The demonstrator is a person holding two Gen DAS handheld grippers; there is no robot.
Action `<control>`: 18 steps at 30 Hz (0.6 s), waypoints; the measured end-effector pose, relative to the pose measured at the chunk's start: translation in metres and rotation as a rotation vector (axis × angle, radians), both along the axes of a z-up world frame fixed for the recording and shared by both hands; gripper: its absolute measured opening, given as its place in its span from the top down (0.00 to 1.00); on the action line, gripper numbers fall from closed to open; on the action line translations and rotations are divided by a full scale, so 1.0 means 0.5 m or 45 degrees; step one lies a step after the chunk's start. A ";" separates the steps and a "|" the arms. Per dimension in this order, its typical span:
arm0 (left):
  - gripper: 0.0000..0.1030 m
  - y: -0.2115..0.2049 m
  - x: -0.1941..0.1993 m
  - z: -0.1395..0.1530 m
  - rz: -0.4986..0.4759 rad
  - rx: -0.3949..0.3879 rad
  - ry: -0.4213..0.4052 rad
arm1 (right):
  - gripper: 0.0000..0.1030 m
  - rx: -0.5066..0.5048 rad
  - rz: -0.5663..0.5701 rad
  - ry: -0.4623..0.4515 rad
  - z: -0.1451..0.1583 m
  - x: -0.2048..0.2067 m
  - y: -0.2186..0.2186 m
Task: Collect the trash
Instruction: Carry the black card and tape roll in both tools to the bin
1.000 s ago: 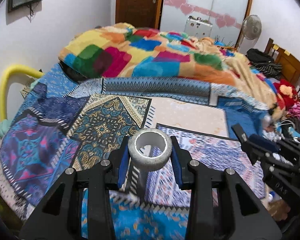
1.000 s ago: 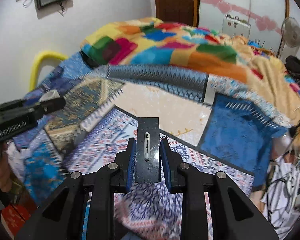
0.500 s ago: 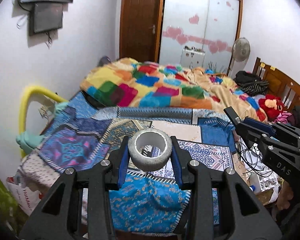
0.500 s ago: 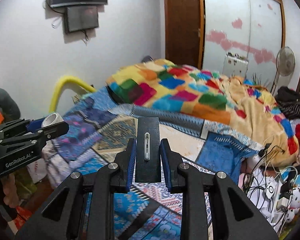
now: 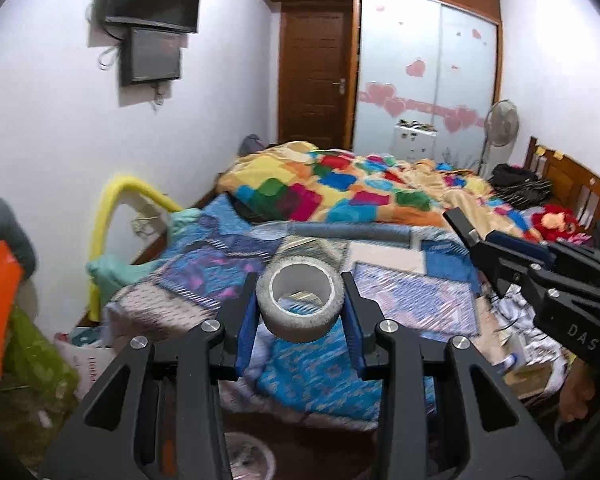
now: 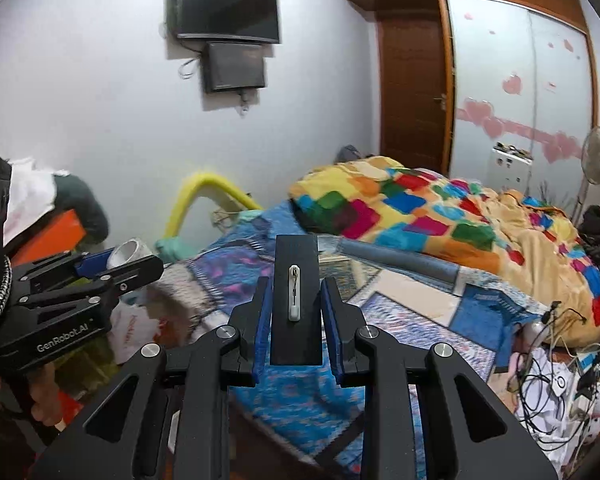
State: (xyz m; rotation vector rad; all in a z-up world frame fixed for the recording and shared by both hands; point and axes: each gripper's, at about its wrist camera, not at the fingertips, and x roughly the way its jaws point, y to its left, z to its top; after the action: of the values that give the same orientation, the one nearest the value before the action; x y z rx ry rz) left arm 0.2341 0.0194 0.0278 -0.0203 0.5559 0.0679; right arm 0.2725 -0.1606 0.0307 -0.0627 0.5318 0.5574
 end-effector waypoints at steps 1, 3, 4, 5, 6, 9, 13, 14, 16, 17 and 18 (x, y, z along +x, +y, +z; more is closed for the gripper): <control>0.63 0.008 -0.017 -0.003 0.015 0.011 0.004 | 0.78 -0.006 0.019 -0.007 -0.003 -0.012 0.012; 0.63 0.025 -0.046 -0.010 0.040 0.018 0.016 | 0.78 -0.007 0.062 -0.004 -0.010 -0.032 0.036; 0.63 0.038 -0.066 -0.016 0.062 0.018 0.029 | 0.78 -0.003 0.078 0.001 -0.012 -0.041 0.042; 0.63 0.048 -0.078 -0.022 0.076 0.017 0.040 | 0.78 0.002 0.098 0.010 -0.016 -0.047 0.053; 0.63 0.058 -0.094 -0.028 0.093 0.019 0.049 | 0.78 0.008 0.122 0.023 -0.021 -0.054 0.066; 0.63 0.088 -0.136 -0.048 0.147 0.009 0.076 | 0.78 0.006 0.176 0.048 -0.034 -0.074 0.099; 0.63 0.132 -0.176 -0.083 0.212 -0.033 0.122 | 0.78 -0.026 0.251 0.089 -0.060 -0.102 0.144; 0.63 0.142 -0.183 -0.092 0.226 -0.042 0.132 | 0.78 -0.037 0.264 0.097 -0.067 -0.107 0.154; 0.63 0.163 -0.198 -0.113 0.256 -0.066 0.152 | 0.78 -0.047 0.286 0.121 -0.080 -0.119 0.172; 0.63 0.172 -0.206 -0.123 0.267 -0.080 0.161 | 0.78 -0.050 0.296 0.135 -0.088 -0.122 0.181; 0.63 0.184 -0.213 -0.136 0.278 -0.096 0.174 | 0.78 -0.057 0.310 0.155 -0.098 -0.124 0.191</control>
State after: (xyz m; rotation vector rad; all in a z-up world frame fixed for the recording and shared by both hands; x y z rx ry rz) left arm 0.1279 0.1115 -0.0401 -0.1511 0.6915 0.2627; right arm 0.2108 -0.0653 -0.0182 -0.1379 0.6603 0.7905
